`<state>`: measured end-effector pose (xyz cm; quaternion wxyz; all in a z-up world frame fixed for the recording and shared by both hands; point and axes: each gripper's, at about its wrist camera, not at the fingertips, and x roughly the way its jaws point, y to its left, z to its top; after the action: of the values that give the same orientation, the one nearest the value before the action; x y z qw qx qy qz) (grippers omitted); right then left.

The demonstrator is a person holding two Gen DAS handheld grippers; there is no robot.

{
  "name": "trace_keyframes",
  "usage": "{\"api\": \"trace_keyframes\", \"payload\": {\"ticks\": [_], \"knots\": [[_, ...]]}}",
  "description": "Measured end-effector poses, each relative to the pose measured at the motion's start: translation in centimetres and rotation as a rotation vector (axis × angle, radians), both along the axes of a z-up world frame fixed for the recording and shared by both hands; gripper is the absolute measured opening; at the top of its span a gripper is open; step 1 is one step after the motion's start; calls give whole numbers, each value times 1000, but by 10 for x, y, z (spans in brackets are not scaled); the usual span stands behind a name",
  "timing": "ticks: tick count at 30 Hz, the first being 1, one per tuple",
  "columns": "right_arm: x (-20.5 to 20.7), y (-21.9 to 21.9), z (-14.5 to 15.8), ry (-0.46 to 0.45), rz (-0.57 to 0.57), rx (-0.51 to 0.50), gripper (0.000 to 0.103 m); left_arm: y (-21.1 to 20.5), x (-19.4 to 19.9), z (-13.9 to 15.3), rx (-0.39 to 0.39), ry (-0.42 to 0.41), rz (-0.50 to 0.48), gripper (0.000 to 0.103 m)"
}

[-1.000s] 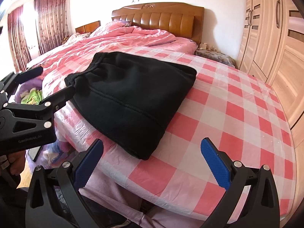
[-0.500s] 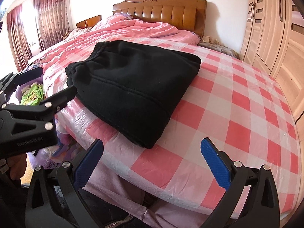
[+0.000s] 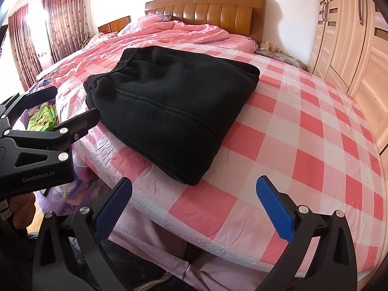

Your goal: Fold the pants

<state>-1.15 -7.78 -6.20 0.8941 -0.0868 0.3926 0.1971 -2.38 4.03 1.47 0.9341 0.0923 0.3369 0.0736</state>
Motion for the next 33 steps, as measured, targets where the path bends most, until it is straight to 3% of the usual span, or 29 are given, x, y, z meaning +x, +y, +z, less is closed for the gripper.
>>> {"api": "trace_keyframes", "payload": {"ticks": [33], "knots": [[-1,2,-8,10,5,0,99,7,4,-7,-33,35,1,102]]}}
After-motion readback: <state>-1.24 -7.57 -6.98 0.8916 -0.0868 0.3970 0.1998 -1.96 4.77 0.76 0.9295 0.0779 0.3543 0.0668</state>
